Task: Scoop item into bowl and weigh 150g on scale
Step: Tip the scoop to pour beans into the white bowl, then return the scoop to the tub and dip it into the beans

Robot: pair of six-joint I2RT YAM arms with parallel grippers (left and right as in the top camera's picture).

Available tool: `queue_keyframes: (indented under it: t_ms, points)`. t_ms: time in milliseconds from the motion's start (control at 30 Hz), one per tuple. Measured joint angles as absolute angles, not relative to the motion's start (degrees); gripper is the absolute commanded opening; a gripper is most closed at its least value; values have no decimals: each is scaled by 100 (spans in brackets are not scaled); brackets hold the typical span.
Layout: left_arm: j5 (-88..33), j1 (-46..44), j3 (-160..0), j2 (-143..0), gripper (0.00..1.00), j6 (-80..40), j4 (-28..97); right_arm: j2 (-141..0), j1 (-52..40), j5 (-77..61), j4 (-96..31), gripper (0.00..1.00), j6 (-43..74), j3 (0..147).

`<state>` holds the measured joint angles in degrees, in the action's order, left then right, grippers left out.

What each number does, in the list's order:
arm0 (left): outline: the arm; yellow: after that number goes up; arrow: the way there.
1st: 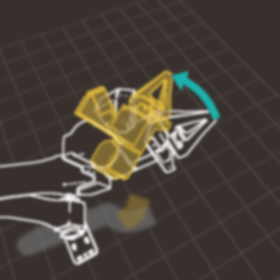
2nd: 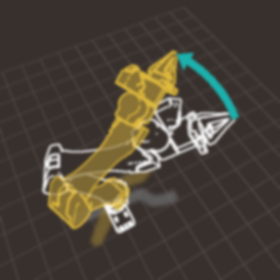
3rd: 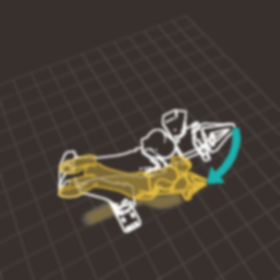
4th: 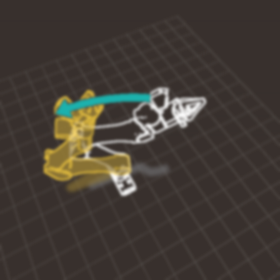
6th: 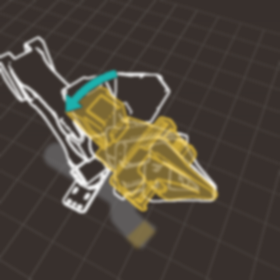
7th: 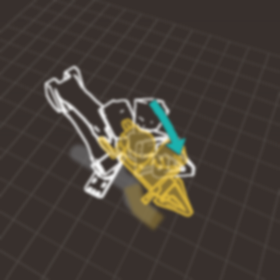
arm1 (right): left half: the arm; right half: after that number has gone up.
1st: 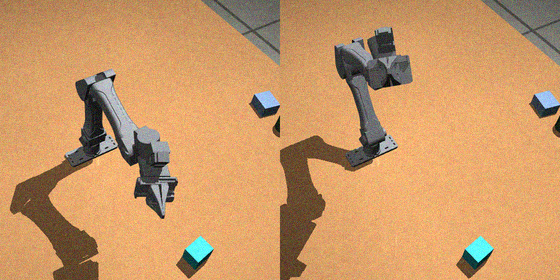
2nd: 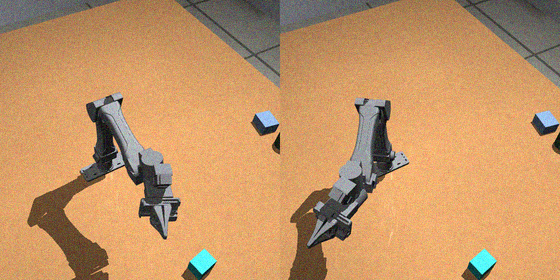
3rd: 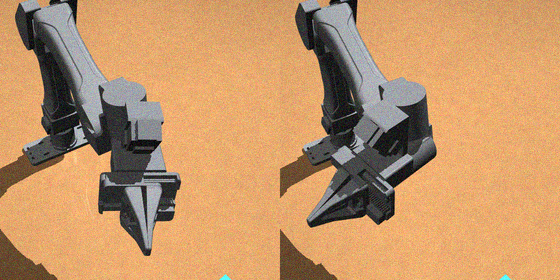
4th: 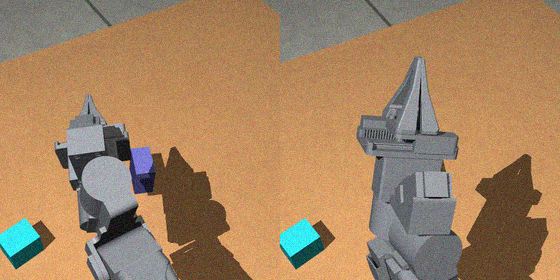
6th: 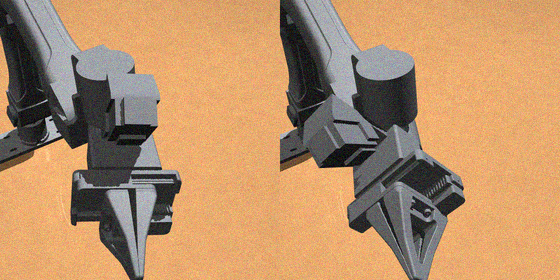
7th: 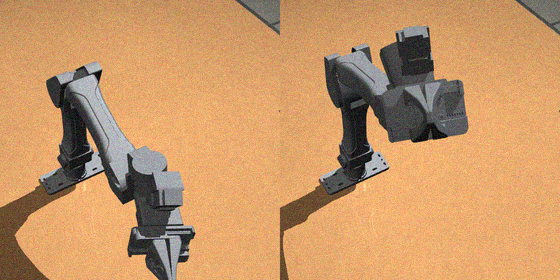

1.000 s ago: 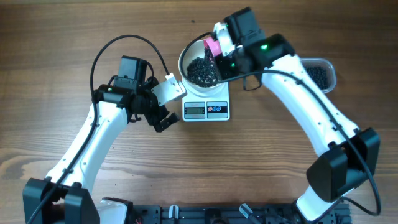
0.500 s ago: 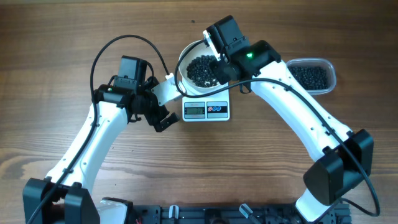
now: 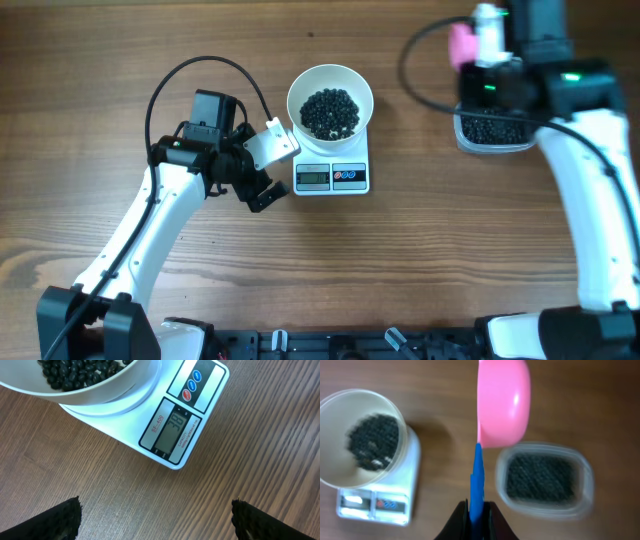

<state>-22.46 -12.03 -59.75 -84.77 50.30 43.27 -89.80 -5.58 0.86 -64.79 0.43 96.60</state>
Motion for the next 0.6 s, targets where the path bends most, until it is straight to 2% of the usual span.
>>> queue_keyframes:
  t_ms: [200, 600]
  points:
    - [-2246, -1203, -5975, -8477, 100, 5030, 4324, -9004, 504, 40, -7137, 4, -8, 9559]
    - [-2246, -1203, -5975, -8477, 100, 5030, 4327, -10189, 751, 38, -7052, 4, -137, 9192]
